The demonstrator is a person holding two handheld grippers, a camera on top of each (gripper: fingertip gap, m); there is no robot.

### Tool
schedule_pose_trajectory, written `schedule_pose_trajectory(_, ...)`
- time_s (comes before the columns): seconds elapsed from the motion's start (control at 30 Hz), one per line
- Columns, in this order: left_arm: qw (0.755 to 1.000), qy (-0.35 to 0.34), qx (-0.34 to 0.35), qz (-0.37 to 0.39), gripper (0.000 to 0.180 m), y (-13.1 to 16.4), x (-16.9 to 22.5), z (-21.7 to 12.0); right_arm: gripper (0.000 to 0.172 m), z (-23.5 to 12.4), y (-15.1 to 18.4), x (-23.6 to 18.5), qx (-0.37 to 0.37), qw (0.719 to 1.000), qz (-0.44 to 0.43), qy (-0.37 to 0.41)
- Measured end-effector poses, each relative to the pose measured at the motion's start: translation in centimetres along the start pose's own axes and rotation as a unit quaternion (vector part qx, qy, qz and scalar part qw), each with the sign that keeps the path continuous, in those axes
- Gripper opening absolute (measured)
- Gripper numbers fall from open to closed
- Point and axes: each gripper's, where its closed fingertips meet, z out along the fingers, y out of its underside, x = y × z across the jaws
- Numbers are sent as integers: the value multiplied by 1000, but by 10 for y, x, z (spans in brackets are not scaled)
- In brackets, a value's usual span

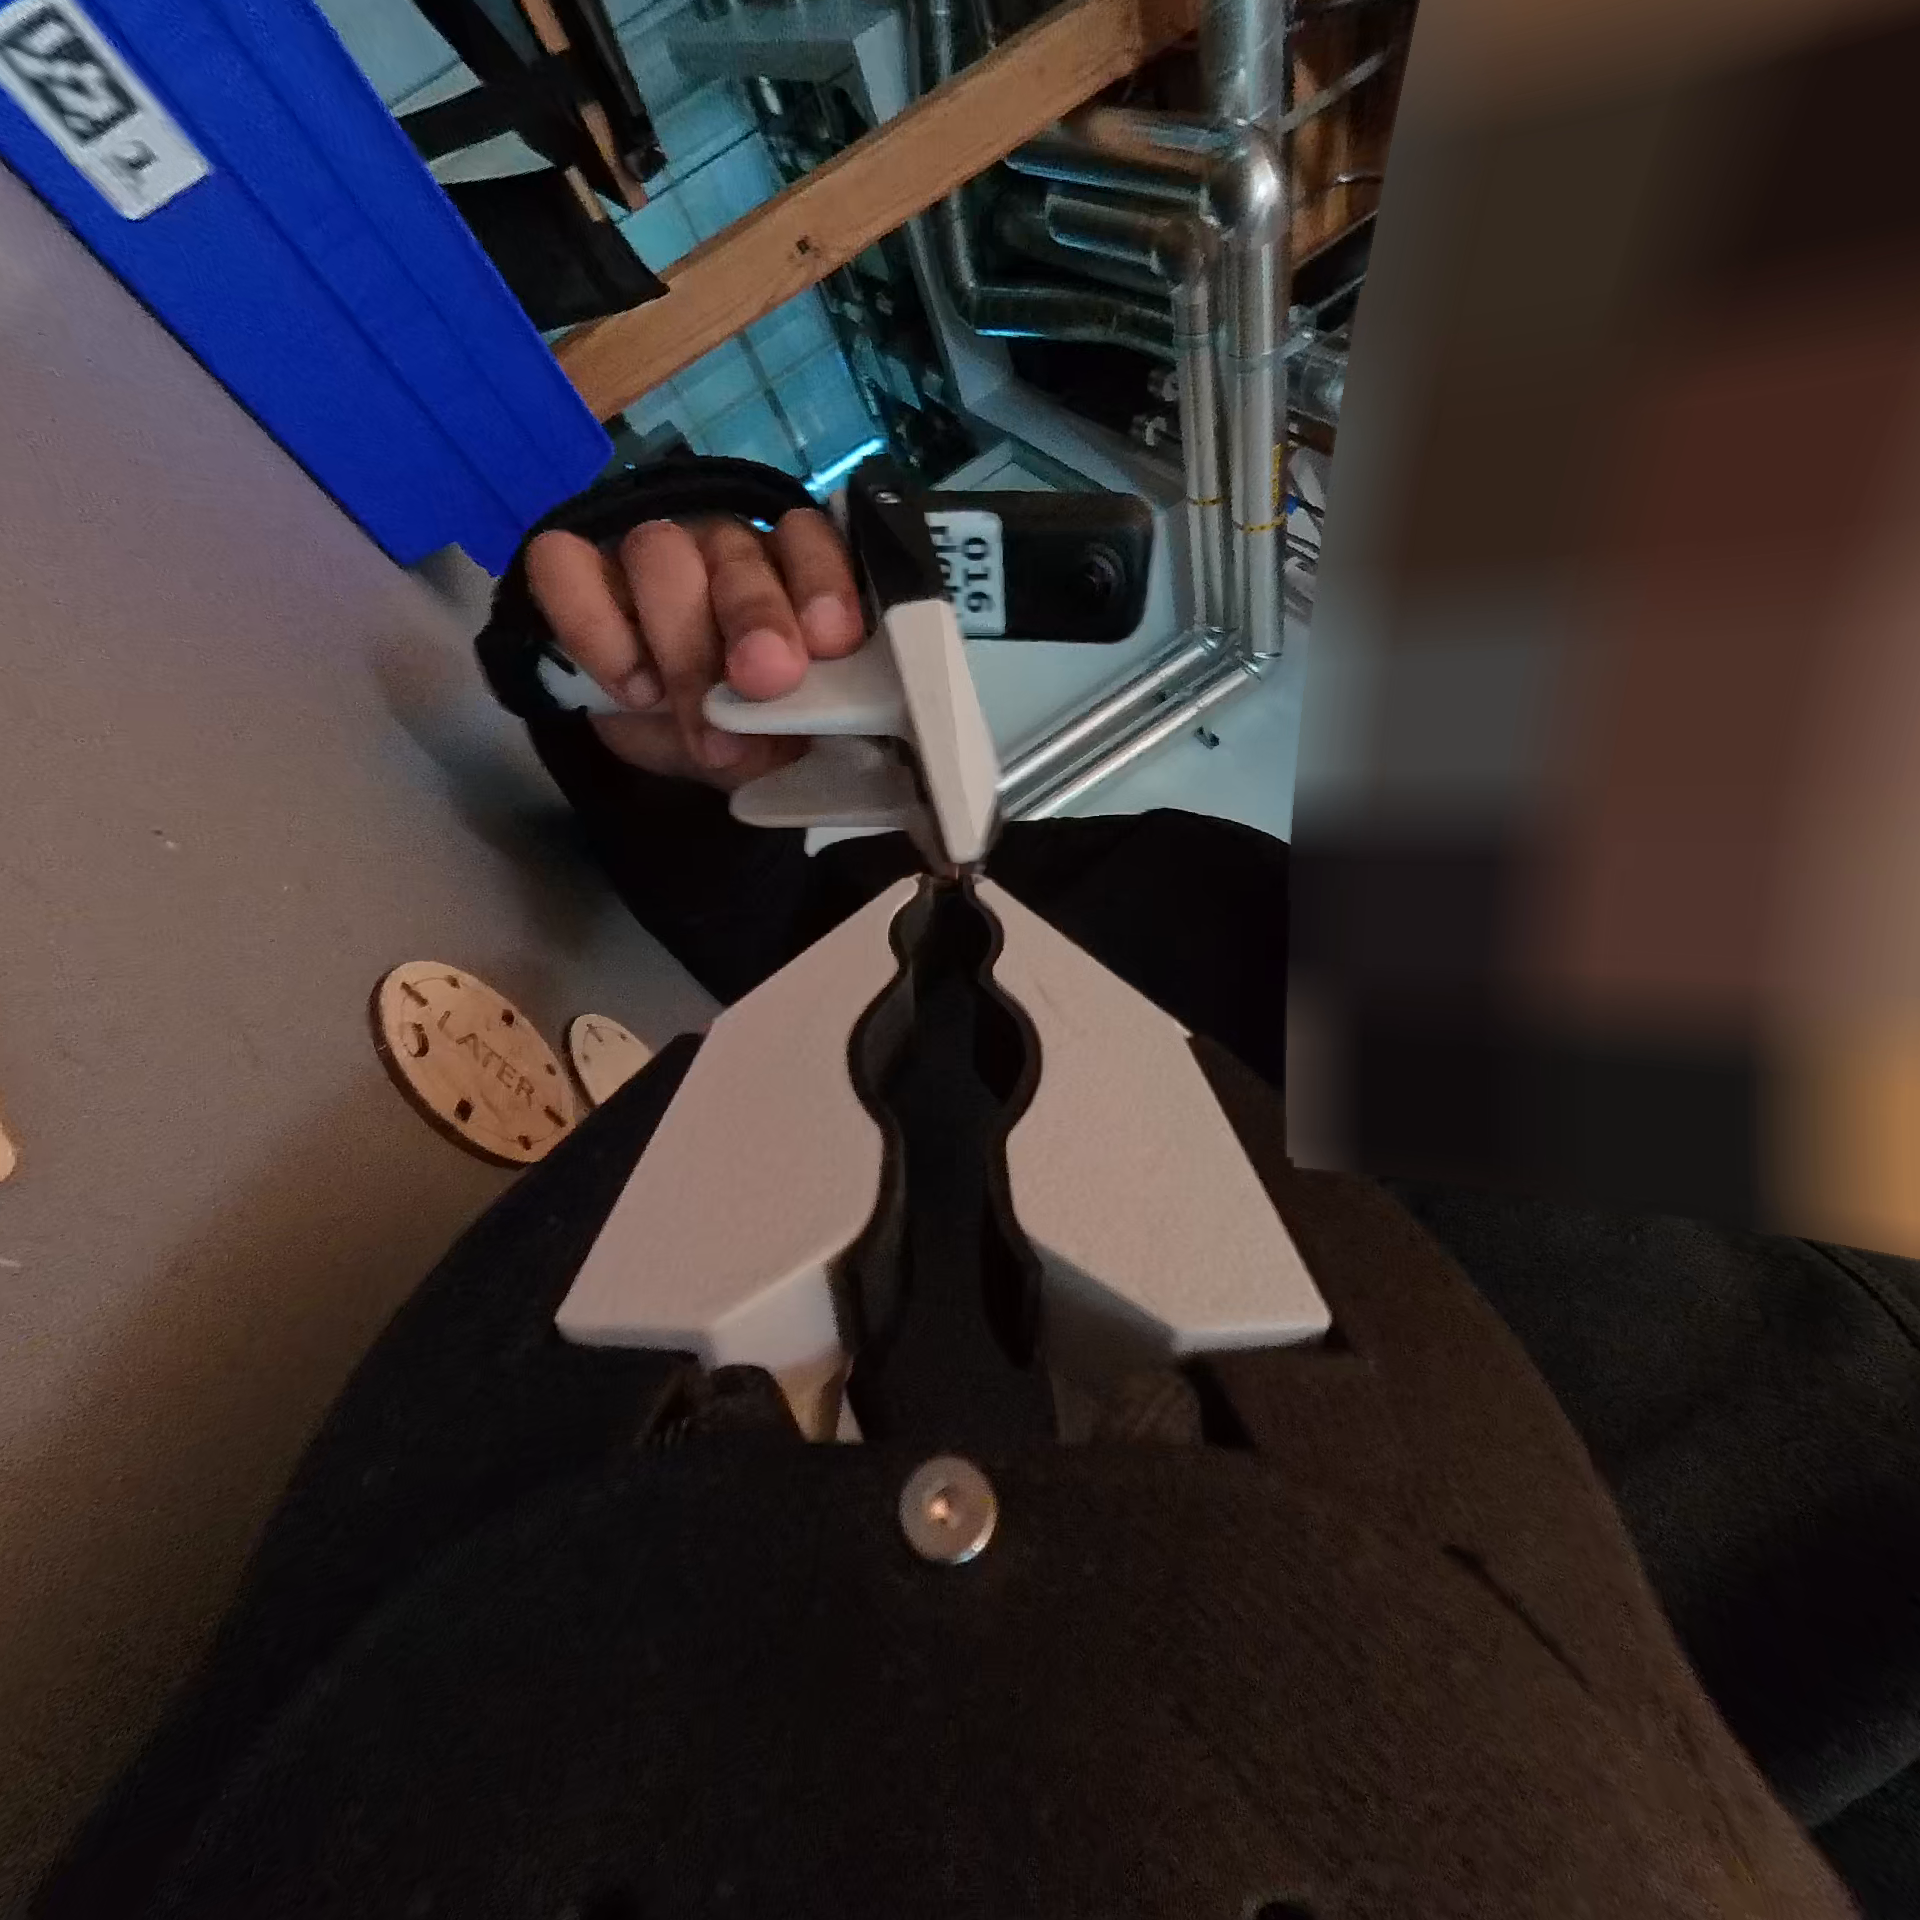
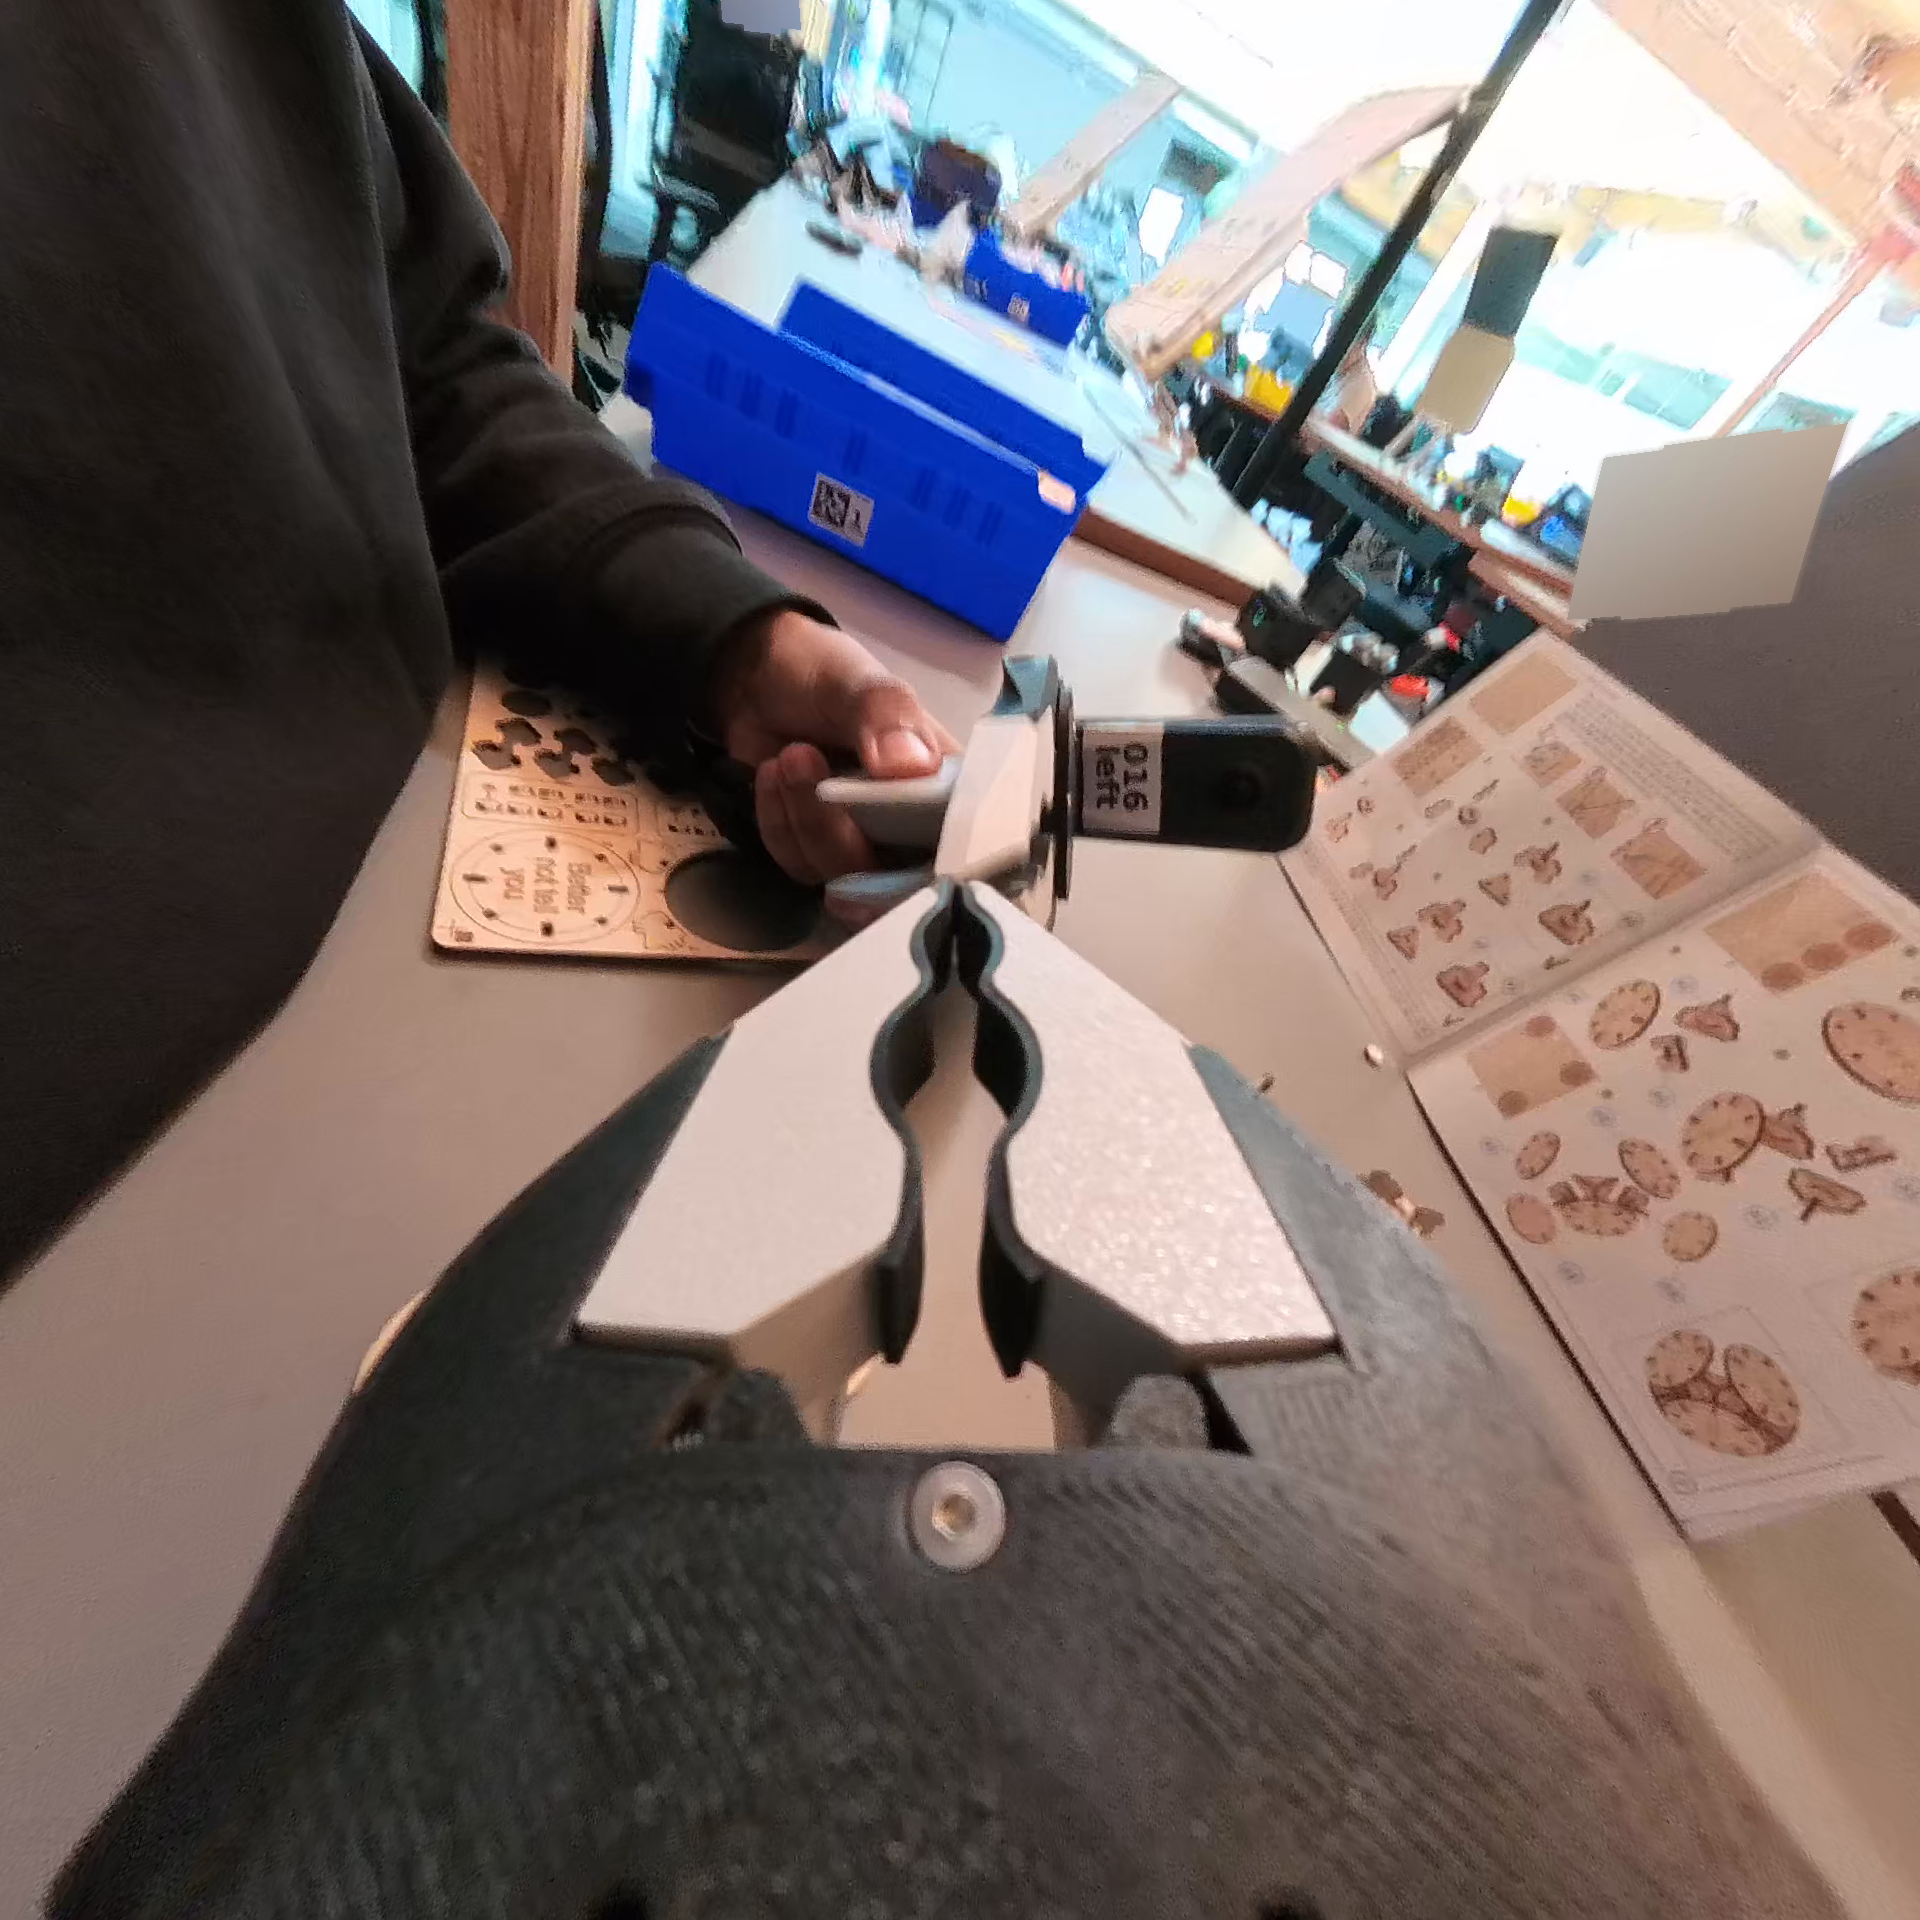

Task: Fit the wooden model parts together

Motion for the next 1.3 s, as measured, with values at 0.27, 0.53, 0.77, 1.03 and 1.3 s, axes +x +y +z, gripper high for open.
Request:
schedule_pose_trajectory(0.27,1000,-4,-7,2,0,2,0,1,10,-6,-6,1,18,1000,-7,1)
schedule_pose_trajectory(0.53,1000,-8,-22,0,0,7,-2,3,17,3,10,-11,-23,999,-5,-31)
schedule_pose_trajectory(0.77,999,-14,-29,-4,0,9,-4,4,19,5,11,-13,-26,999,-6,-37)
schedule_pose_trajectory(1.03,1000,-15,-22,-4,0,7,-4,3,15,3,11,-11,-28,999,-11,-30)
schedule_pose_trajectory(1.3,1000,-13,-13,-6,0,4,-4,2,9,1,10,-8,-27,999,-12,-23)
